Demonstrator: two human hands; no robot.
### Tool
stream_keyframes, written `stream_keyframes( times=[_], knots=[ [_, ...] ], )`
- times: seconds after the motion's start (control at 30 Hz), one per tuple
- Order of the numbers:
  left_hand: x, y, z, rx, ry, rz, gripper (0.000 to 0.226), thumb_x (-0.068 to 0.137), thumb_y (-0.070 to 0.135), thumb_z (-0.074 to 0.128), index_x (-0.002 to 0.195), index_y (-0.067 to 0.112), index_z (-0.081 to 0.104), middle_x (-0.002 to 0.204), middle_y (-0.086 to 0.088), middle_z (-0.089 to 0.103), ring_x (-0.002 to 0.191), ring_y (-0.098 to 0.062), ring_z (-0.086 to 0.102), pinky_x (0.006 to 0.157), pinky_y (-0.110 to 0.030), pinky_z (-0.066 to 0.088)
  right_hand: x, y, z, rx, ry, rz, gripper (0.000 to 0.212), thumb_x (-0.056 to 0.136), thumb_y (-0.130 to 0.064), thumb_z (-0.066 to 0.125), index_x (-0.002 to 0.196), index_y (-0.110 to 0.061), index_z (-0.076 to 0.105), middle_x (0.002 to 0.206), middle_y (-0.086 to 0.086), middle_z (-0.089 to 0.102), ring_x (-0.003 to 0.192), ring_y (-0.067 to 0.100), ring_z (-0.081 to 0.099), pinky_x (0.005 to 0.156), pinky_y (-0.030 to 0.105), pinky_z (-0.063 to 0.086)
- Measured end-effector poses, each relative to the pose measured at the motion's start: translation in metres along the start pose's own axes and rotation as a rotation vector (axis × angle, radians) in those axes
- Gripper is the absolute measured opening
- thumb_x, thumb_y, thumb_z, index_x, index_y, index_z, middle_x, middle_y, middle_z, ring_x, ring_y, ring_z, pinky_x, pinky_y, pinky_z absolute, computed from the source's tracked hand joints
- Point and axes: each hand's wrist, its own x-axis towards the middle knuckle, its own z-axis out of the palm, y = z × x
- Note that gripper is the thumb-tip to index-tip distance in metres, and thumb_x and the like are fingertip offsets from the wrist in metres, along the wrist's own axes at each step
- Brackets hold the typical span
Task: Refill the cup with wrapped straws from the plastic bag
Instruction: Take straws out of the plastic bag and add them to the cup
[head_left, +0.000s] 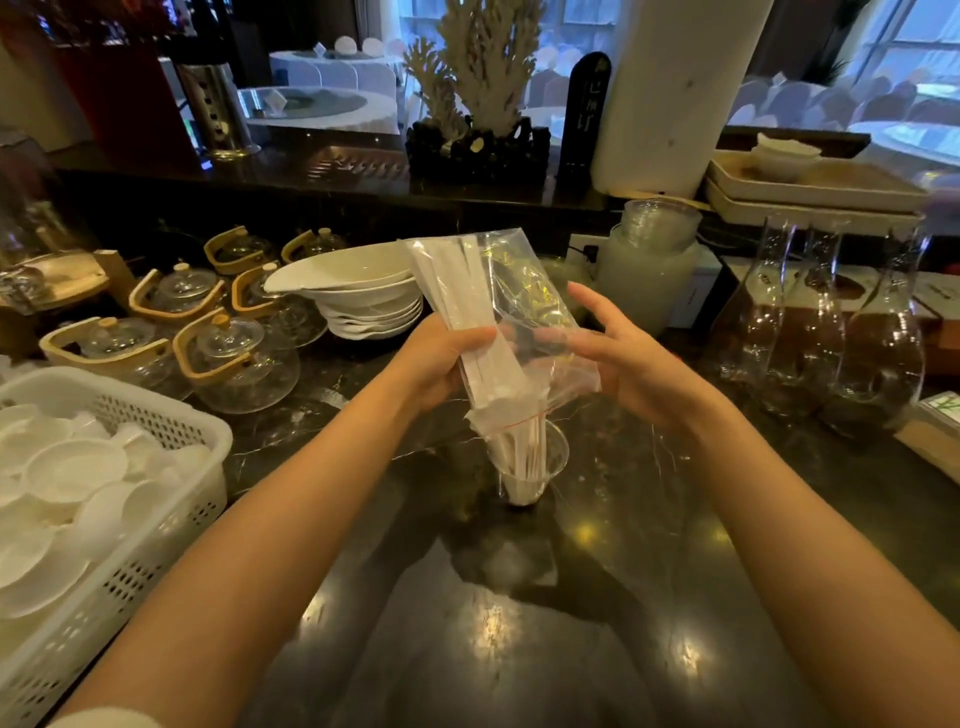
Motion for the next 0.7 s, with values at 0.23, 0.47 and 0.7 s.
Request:
stream_keyframes(
  times=[0.23,0.47,0.7],
  knots=[
    [0.021,-0.013,0.024,0.161,-0.080,0.050,0.043,0.077,0.006,0.061,0.118,0.000,0.051,0.106,-0.009,0.061,0.103,-0.024,0.058,0.089,-0.039,0.049,0.016,0.026,-0.024,-0.159,0.180,0.080,0.066,0.073,-0.023,0.071,0.129,-0.021,0.036,0.091,0.001,0.069,0.076,0.009,0.071,0.061,0.020,0.056],
    [0.029,-0.031,0.034,0.261,-0.121,0.122,0.044,0.077,0.011,0.062,0.119,0.008,0.050,0.111,-0.013,0.060,0.103,-0.021,0.058,0.077,-0.024,0.048,0.024,0.054,-0.025,-0.236,0.243,0.043,0.058,0.076,-0.019,0.070,0.124,-0.019,0.037,0.098,-0.003,0.062,0.088,0.013,0.065,0.072,0.028,0.055],
    [0.034,-0.033,0.035,0.279,-0.126,0.174,0.044,0.077,0.012,0.063,0.115,0.022,0.045,0.100,0.005,0.057,0.097,-0.008,0.056,0.075,-0.019,0.046,0.032,0.063,-0.020,-0.226,0.283,-0.031,0.050,0.074,-0.016,0.071,0.112,-0.026,0.040,0.100,-0.003,0.060,0.092,0.010,0.061,0.071,0.022,0.053]
  ],
)
